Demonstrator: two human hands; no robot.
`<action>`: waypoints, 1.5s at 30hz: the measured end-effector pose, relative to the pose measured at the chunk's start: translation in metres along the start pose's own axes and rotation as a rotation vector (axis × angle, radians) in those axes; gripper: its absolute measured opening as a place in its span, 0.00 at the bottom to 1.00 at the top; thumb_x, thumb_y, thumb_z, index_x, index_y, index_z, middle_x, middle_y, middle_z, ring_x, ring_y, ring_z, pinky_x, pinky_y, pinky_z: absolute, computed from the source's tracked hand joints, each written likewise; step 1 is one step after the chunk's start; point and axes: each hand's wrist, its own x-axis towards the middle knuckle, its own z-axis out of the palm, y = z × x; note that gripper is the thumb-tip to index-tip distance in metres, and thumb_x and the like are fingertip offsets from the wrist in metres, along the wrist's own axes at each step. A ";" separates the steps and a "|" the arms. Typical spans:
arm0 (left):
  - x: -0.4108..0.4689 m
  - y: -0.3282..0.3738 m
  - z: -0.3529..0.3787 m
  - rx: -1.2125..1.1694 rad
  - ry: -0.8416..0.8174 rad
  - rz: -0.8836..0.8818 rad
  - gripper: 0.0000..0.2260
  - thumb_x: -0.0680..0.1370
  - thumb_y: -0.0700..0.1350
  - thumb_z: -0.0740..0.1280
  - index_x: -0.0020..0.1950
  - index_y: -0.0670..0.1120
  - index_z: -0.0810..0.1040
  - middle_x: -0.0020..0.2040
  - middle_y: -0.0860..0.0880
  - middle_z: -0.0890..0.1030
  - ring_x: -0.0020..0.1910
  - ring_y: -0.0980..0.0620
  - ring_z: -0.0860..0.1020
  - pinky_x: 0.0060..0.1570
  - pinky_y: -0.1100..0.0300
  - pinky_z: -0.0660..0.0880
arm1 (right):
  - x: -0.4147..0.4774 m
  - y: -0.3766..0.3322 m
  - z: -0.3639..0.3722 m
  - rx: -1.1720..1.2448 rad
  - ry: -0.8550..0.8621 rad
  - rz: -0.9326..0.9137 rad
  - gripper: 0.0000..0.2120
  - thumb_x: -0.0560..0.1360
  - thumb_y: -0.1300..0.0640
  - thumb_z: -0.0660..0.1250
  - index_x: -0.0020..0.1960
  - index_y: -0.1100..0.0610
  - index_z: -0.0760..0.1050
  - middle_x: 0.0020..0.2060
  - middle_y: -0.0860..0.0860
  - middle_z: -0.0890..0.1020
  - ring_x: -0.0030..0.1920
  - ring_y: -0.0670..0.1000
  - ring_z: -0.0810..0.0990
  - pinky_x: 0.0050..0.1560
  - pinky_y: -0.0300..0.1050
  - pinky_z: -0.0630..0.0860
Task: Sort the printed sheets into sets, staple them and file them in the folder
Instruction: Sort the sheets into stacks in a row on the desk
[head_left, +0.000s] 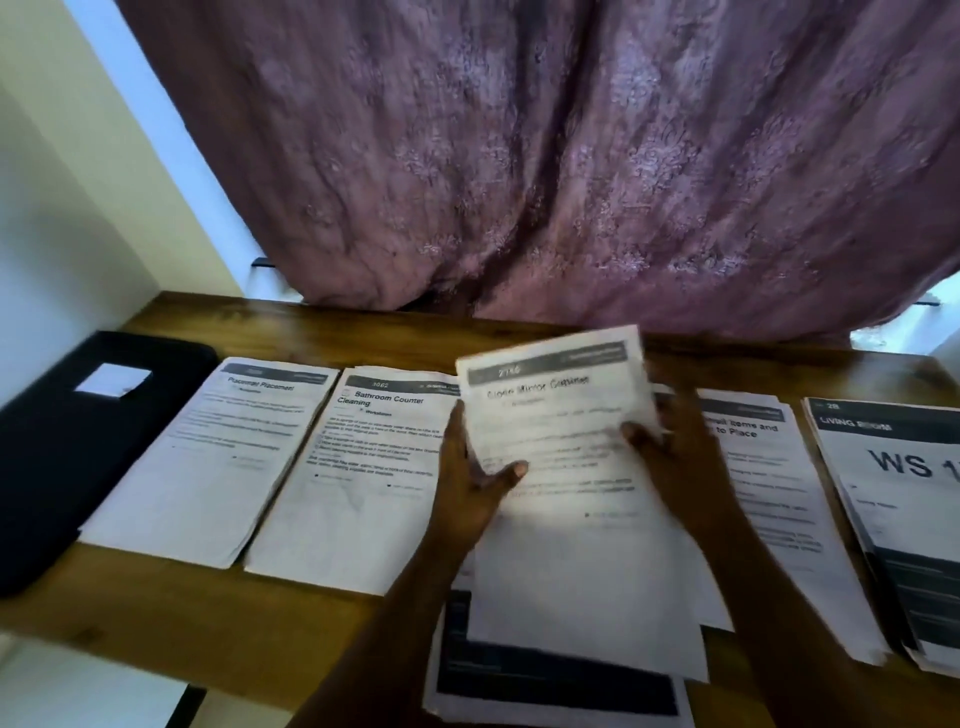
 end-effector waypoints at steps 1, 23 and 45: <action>0.002 0.007 -0.010 -0.155 0.011 -0.058 0.37 0.72 0.33 0.72 0.73 0.54 0.57 0.64 0.59 0.74 0.63 0.63 0.73 0.60 0.60 0.74 | 0.008 -0.008 0.003 0.068 0.038 -0.010 0.28 0.74 0.59 0.69 0.70 0.47 0.63 0.61 0.47 0.75 0.56 0.50 0.77 0.56 0.50 0.76; 0.079 -0.045 -0.366 1.302 0.323 -0.226 0.34 0.72 0.61 0.70 0.74 0.52 0.65 0.73 0.45 0.68 0.71 0.43 0.67 0.68 0.38 0.62 | 0.053 -0.070 0.404 -0.313 -0.456 -0.011 0.09 0.73 0.54 0.69 0.53 0.50 0.76 0.48 0.51 0.81 0.50 0.53 0.80 0.51 0.45 0.76; 0.054 -0.029 -0.230 0.964 0.238 0.070 0.29 0.75 0.65 0.57 0.69 0.49 0.72 0.71 0.43 0.71 0.71 0.41 0.67 0.68 0.36 0.60 | 0.028 -0.037 0.257 -0.535 -0.154 -0.335 0.14 0.75 0.53 0.65 0.59 0.53 0.78 0.57 0.52 0.81 0.60 0.56 0.77 0.61 0.56 0.70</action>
